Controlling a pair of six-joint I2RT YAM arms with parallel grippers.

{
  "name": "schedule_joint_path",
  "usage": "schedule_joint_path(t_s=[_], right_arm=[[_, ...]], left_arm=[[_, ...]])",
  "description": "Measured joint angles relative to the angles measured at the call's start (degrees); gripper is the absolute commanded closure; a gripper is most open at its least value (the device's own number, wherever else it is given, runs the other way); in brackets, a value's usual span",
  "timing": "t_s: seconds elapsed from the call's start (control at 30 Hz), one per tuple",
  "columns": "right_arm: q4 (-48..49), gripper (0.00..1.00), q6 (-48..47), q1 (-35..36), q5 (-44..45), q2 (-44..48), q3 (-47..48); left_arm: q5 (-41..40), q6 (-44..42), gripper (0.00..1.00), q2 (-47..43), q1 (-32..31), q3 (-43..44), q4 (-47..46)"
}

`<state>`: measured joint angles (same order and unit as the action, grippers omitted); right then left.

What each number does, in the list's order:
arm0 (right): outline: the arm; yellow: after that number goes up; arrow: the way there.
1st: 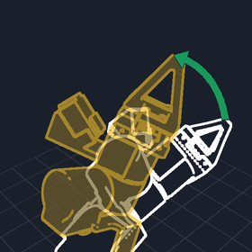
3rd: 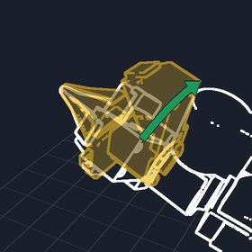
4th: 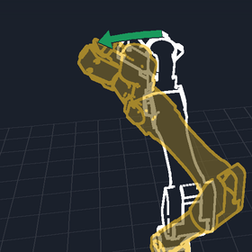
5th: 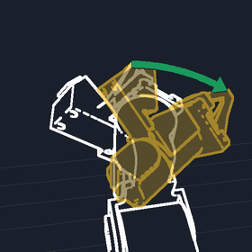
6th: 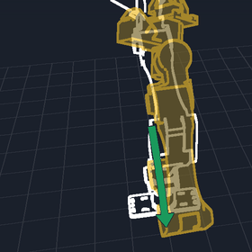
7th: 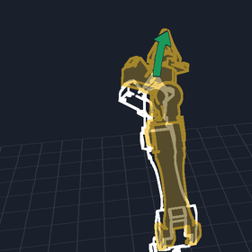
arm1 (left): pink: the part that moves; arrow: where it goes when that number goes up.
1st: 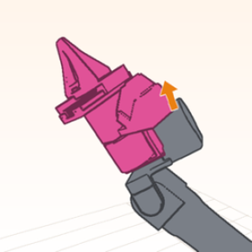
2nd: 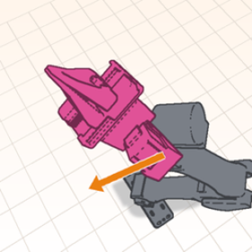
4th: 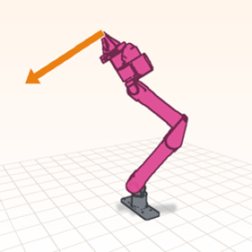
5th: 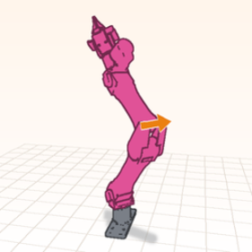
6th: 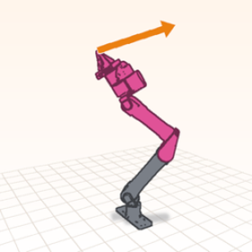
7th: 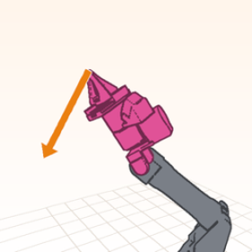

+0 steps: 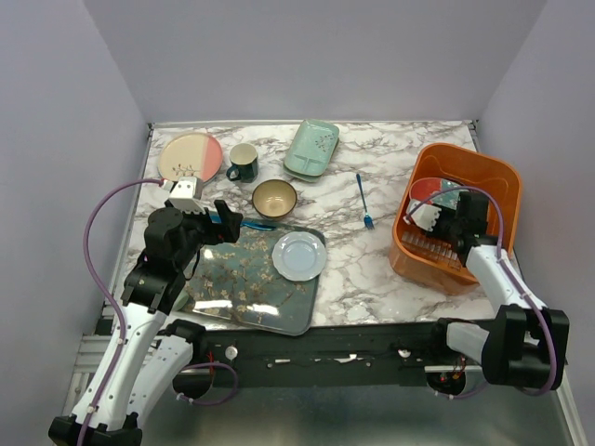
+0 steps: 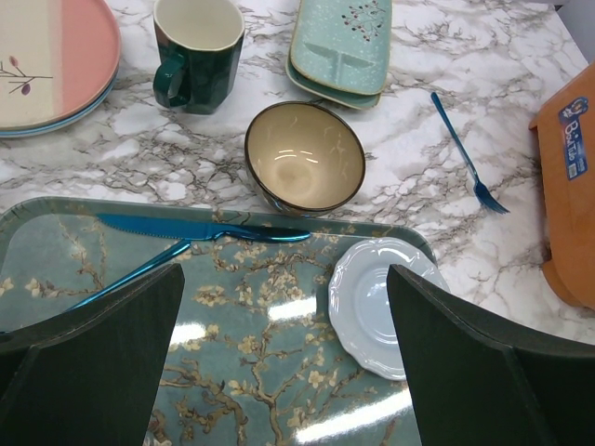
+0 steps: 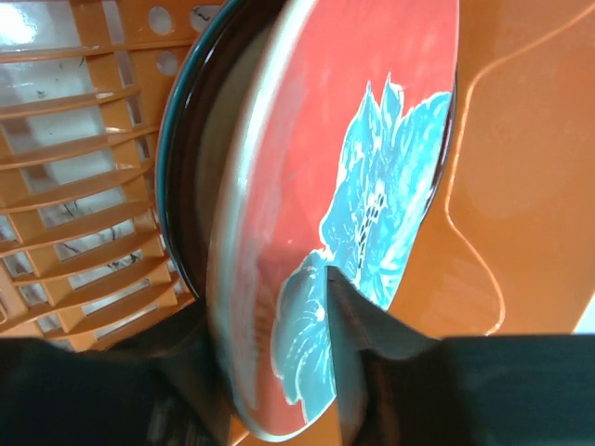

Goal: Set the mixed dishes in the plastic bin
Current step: Place the plate in the plastic bin.

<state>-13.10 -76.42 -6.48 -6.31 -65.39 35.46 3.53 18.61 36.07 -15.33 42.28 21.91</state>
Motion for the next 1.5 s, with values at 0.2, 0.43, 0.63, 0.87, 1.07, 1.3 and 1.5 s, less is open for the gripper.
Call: schedule_joint_path(t_s=[0.2,0.43,0.63,0.87,1.07,1.3,1.5], right_arm=[[0.22,0.46,0.42,0.00,0.00,-1.57,-0.28],[2.16,0.39,1.36,-0.42,0.04,-4.37,-0.28],[4.24,0.29,2.08,-0.94,0.04,-5.42,-0.28],[5.75,0.20,2.78,-1.68,0.02,-6.60,0.26],[6.03,0.03,3.54,-2.25,0.04,-7.48,1.42],[6.12,0.00,4.22,-2.75,0.02,-8.87,2.93],[3.23,0.00,4.42,-3.37,-0.96,-9.99,5.05]], left_arm=[[0.11,0.00,0.01,0.15,0.28,0.00,0.00],[0.15,0.00,0.01,0.15,0.28,0.00,-0.02],[0.17,0.00,0.01,0.22,0.28,0.00,0.00],[0.20,0.00,0.01,0.33,0.28,0.00,-0.02],[0.20,0.00,0.01,0.48,0.35,0.00,-0.02],[0.20,0.00,0.01,0.48,0.39,0.00,-0.02],[0.22,0.00,0.01,0.48,0.42,0.00,-0.02]])
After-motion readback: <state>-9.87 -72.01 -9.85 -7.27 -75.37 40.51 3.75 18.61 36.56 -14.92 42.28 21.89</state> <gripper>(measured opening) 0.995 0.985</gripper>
